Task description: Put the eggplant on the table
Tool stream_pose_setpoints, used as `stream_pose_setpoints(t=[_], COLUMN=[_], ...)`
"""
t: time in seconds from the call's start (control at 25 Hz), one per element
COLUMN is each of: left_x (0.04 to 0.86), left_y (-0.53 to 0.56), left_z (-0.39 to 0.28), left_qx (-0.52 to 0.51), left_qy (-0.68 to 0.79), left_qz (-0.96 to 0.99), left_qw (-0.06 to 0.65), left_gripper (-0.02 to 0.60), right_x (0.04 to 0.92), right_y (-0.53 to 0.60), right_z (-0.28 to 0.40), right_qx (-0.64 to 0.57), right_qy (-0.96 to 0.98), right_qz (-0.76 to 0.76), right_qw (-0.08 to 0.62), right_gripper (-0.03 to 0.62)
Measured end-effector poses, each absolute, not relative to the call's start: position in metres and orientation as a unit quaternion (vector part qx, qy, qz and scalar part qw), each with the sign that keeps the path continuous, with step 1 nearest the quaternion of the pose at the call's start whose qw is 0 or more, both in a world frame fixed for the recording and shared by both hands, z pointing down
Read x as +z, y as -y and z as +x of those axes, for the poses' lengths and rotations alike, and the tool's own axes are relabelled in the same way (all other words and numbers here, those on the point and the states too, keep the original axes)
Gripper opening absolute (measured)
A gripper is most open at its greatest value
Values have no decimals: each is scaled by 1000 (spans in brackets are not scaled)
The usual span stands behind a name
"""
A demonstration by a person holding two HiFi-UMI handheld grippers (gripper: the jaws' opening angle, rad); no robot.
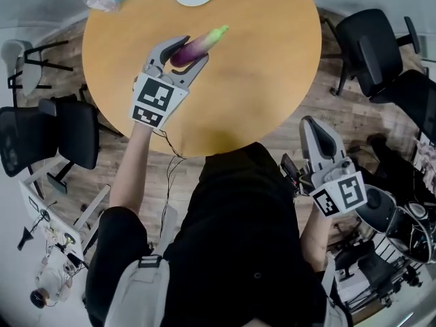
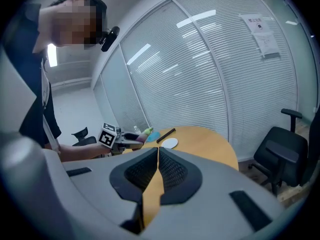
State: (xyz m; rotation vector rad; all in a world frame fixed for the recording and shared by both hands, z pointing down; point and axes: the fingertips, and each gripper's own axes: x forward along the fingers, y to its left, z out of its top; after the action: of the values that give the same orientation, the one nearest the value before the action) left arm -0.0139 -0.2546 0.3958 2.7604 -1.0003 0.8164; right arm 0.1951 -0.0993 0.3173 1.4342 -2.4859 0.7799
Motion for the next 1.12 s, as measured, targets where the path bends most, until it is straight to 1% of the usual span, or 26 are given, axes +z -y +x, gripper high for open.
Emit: stream_pose_setpoints(t=[0.12, 0.24, 0.56, 0.84, 1.12], left_x=[411, 426, 463, 496, 538], left_y=[273, 291, 343, 378, 406], left_z=[-18, -21, -28, -30, -31], left_qx=[286, 312, 346, 378, 388], left_qy=[325, 319, 307, 291, 289], left_qz=[900, 894, 886, 878, 873], left_qw=[50, 47, 38, 34, 59], left_gripper=[233, 233, 233, 233, 233], right_x=[319, 317, 329, 354, 380], right_y=[109, 119, 137, 161, 182], right_z=[195, 191, 172, 144, 108], right_qx=[264, 266, 274, 283, 290], right_qy=[828, 827, 829, 836, 849], right_qz=[486, 488, 480, 456, 413], right_qw=[93, 84, 86, 113, 159], right_gripper=[18, 18, 18, 18, 18])
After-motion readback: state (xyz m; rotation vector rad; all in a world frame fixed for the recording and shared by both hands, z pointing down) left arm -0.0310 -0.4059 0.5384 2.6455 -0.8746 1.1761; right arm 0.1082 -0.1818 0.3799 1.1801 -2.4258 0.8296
